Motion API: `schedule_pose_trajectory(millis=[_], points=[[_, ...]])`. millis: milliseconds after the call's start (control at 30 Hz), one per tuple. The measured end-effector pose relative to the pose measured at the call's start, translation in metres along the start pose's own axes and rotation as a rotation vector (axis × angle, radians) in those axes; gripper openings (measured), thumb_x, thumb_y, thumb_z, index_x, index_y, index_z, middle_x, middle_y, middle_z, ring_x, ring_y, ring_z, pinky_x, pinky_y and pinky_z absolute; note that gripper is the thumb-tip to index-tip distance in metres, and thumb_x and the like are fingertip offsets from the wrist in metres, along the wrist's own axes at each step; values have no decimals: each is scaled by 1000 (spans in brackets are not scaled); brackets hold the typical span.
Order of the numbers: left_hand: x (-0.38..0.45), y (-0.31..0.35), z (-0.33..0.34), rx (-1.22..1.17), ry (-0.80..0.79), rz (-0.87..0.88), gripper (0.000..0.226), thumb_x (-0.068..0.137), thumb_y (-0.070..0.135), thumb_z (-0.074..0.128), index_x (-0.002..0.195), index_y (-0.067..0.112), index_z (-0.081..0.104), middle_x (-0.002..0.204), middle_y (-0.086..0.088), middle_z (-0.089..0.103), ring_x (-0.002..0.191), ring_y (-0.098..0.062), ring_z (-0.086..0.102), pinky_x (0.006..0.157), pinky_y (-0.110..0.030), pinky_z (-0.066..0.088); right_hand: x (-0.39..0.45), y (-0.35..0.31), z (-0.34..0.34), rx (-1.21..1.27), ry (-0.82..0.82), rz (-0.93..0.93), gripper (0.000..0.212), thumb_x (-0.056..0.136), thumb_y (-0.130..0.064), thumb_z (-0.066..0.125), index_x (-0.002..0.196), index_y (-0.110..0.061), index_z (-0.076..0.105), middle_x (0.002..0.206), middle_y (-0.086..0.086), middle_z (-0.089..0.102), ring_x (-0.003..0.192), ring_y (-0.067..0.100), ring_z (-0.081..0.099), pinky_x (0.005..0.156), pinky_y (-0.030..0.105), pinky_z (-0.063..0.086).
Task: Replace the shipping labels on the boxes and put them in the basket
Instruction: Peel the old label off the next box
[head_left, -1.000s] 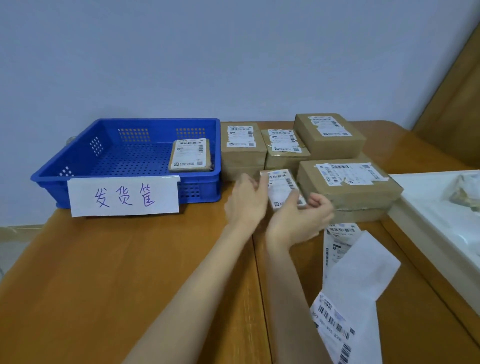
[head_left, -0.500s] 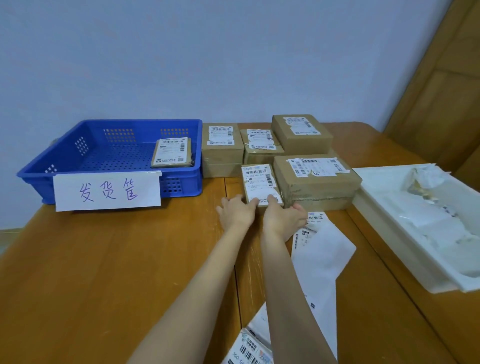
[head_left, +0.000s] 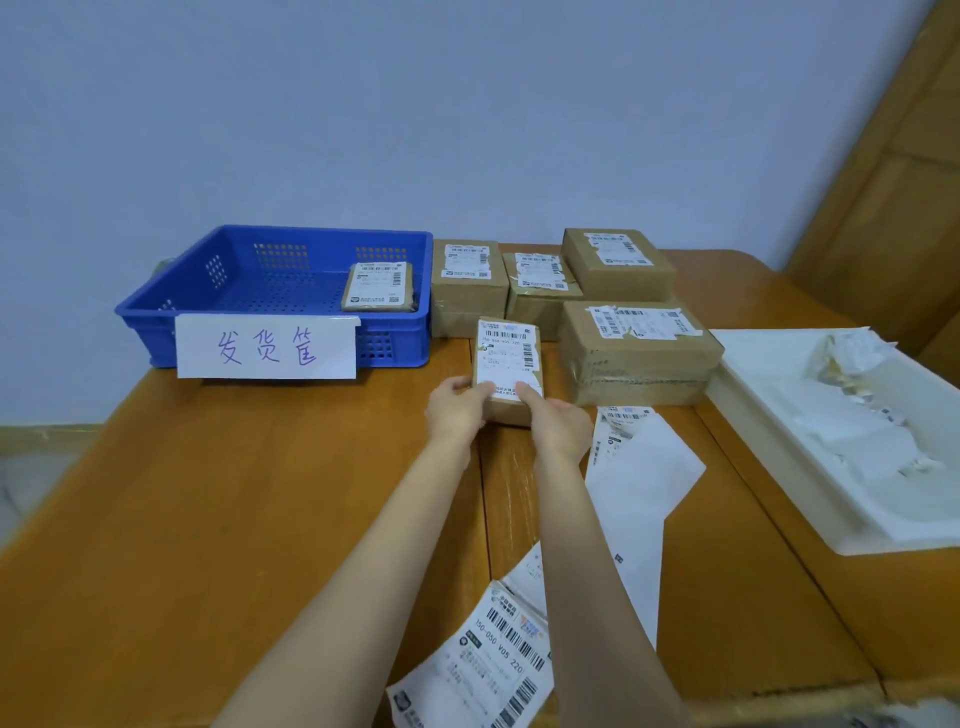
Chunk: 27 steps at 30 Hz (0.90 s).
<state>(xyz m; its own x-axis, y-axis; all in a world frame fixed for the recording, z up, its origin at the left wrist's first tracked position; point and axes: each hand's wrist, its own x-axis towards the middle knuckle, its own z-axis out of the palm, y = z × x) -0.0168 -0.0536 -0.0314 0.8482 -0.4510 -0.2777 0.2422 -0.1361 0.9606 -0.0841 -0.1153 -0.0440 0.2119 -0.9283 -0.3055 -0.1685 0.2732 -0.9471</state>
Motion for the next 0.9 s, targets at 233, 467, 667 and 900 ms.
schedule_pose_trajectory(millis=[233,467,667,900], points=[[-22,-6,-37,35,20,-64,36,94,18,63,127,12,49,131,-12,58,107,-22,56,92,-33,53,-30,-13,-11,-193,-328,39,40,88,-25,66,124,-7,58,115,5,60,96,18,52,91,33,50],[-57,-5,-81,174,-76,-58,43,95,23,62,133,10,47,130,-10,55,114,-22,56,75,-25,53,-50,-12,-23,-618,-497,-115,66,85,-62,60,122,-7,58,114,8,64,104,23,62,83,32,49],[-81,-22,-103,474,-19,68,39,96,34,56,128,12,52,132,-5,52,112,-21,51,83,-29,37,-67,-3,-30,-764,-646,-185,51,87,-57,60,108,-11,63,86,0,65,77,11,60,75,26,48],[-93,-33,-108,795,-90,62,59,96,47,55,138,8,45,144,-11,34,102,-18,43,79,-30,37,-73,7,-33,-872,-689,-199,58,85,-60,61,114,-10,59,95,4,65,96,18,64,91,34,55]])
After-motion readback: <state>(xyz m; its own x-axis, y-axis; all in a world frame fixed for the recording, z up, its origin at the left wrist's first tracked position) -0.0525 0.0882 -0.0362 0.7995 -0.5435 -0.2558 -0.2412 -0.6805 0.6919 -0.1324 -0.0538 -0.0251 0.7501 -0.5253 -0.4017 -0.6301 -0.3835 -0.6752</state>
